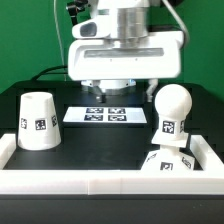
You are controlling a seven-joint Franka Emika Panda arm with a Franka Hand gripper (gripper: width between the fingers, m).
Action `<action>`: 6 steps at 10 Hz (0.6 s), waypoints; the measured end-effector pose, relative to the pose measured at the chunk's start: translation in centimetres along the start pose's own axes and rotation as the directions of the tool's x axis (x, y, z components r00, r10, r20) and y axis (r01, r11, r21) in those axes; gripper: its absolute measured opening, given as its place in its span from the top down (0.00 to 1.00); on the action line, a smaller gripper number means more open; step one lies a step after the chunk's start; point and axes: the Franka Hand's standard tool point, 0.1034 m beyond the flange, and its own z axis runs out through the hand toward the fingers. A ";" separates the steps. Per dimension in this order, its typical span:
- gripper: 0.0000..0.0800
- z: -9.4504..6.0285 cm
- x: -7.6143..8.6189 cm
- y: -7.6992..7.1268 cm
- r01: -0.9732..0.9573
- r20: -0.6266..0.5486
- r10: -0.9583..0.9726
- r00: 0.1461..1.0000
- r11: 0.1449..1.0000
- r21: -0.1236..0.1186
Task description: Assemble lamp
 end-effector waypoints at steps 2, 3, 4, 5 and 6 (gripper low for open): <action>0.13 -0.6 0.3 3.9 -0.030 0.003 0.030 1.000 1.000 -0.001; 0.13 -0.5 0.3 3.5 -0.024 0.003 0.024 1.000 1.000 -0.001; 0.13 -0.4 0.3 3.4 -0.021 0.004 0.021 1.000 1.000 -0.001; 0.13 -0.4 0.3 3.5 -0.023 0.004 0.023 1.000 1.000 -0.001; 0.13 -0.4 0.3 3.5 -0.022 0.004 0.022 1.000 1.000 -0.001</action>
Offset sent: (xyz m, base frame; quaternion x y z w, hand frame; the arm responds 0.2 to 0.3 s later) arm 0.0000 0.0000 0.0000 0.0000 0.0000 0.0000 1.0000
